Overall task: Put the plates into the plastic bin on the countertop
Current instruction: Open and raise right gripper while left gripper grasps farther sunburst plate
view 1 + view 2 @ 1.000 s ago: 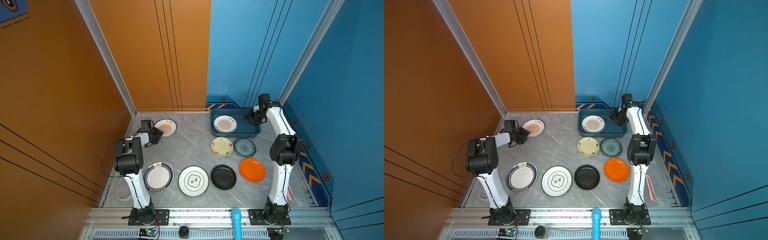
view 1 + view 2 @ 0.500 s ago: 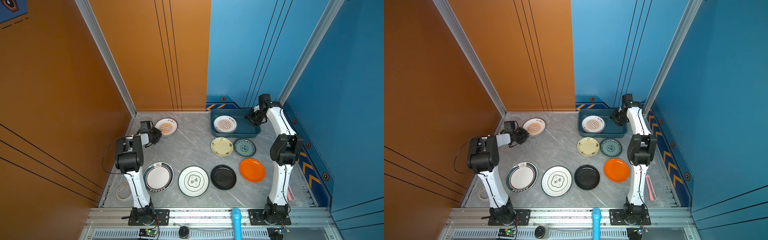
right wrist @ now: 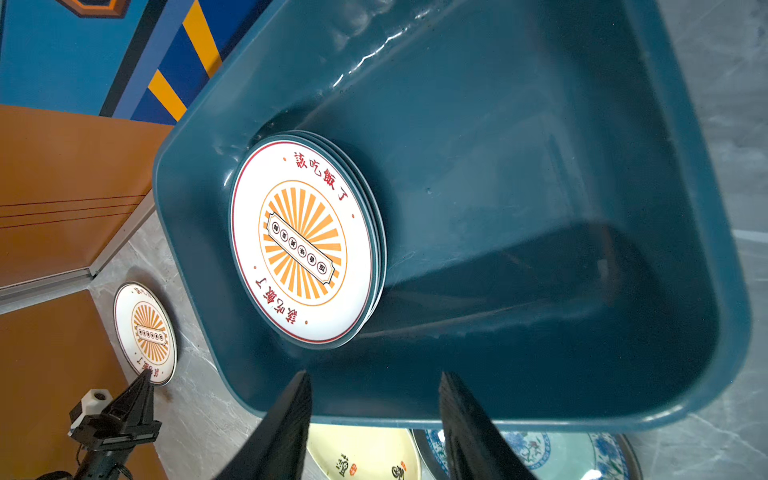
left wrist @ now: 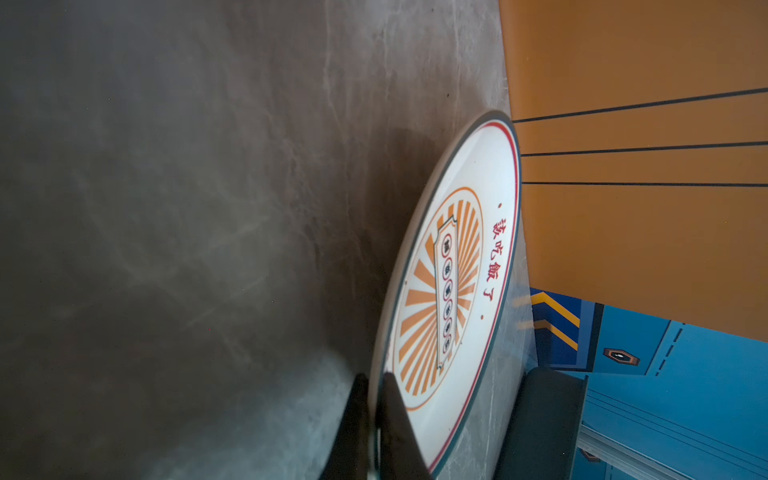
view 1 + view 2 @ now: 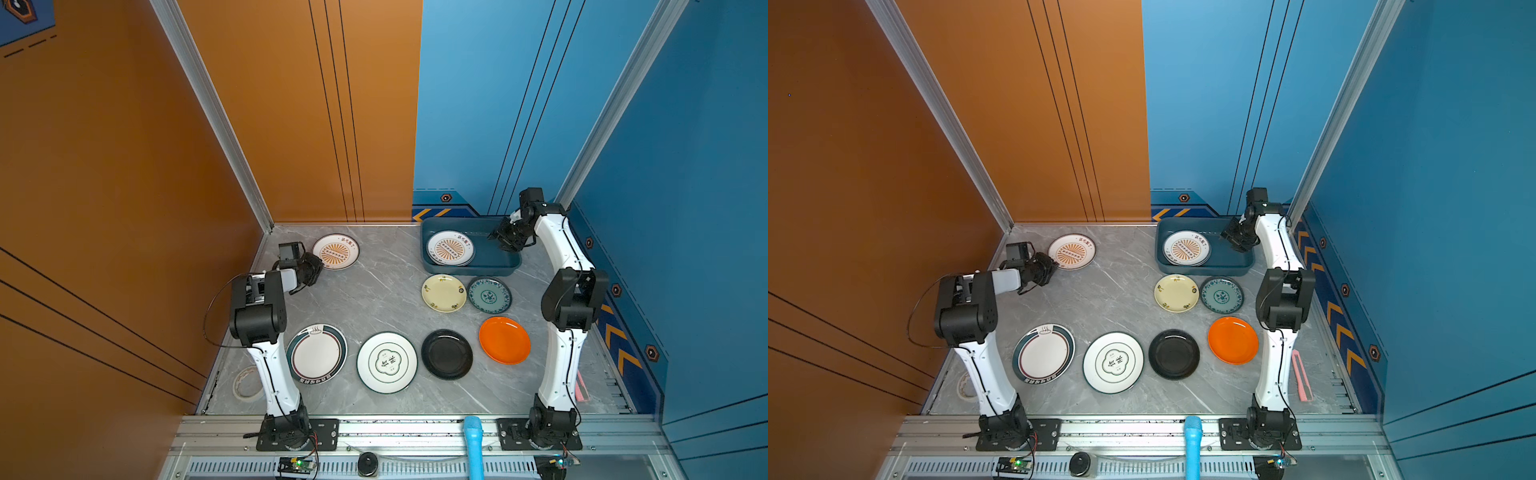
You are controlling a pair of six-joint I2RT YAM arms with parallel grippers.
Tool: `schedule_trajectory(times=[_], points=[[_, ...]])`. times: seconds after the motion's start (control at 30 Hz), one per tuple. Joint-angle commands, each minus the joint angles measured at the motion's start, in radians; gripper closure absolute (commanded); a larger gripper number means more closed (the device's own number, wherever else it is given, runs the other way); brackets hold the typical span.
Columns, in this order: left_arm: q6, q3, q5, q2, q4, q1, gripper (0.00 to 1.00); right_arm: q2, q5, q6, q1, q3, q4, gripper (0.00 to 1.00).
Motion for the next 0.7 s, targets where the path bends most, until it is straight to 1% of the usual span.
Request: schedule_trajectory(times=[0.0, 0.3, 0.47, 0.57, 0.67], points=[[0.026, -0.054, 0.005, -0.025, -0.068, 0.001, 1.0, -0.046, 0.002, -0.012, -0.008, -0.002, -0.003, 0.47], [0.017, -0.127, 0.037, -0.146, -0.048, -0.006, 1.0, -0.054, -0.01, -0.01, -0.015, 0.005, 0.001, 0.47], [0.007, -0.18, 0.069, -0.254, -0.049, -0.02, 1.0, -0.054, -0.038, -0.01, -0.017, 0.025, 0.001, 0.47], [0.003, -0.186, 0.091, -0.323, -0.05, -0.037, 1.0, -0.057, -0.065, -0.009, -0.017, 0.031, 0.011, 0.45], [0.004, -0.182, 0.11, -0.383, -0.077, -0.061, 1.0, -0.058, -0.104, -0.006, -0.012, 0.027, 0.04, 0.37]])
